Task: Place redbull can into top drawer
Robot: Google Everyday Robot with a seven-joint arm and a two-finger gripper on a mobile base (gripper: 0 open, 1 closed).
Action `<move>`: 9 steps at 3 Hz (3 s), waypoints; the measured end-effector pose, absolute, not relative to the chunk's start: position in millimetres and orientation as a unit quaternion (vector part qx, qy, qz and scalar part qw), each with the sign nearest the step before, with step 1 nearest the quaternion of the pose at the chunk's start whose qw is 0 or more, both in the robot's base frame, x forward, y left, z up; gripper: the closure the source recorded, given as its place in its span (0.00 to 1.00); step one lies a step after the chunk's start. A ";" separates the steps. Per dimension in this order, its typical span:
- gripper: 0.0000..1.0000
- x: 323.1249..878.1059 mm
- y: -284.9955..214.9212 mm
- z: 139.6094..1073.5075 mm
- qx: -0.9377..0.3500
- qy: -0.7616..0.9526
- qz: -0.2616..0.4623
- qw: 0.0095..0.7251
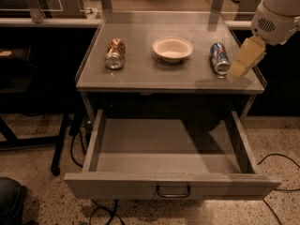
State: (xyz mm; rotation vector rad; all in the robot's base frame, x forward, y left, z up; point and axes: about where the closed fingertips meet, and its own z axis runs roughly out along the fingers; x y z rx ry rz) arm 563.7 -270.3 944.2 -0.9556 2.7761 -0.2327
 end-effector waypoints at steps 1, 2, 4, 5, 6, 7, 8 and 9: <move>0.00 585.7 -282.4 935.9 -0.263 0.958 -0.069 0.092; 0.00 608.8 -291.9 927.8 -0.223 0.968 -0.067 0.089; 0.00 637.1 -298.7 923.3 -0.197 0.972 -0.076 0.105; 0.00 636.1 -274.0 919.6 -0.221 0.967 -0.067 0.109; 0.00 634.5 -244.2 915.4 -0.241 0.963 -0.063 0.101; 0.00 657.7 -208.9 906.3 -0.247 0.962 -0.072 0.089; 0.00 665.0 -206.7 905.5 -0.247 0.961 -0.072 0.098; 0.00 679.3 -218.0 888.0 -0.220 0.970 -0.071 0.076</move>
Offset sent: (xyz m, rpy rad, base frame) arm 0.0536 -0.0368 -0.0215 0.0401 0.0934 -0.3179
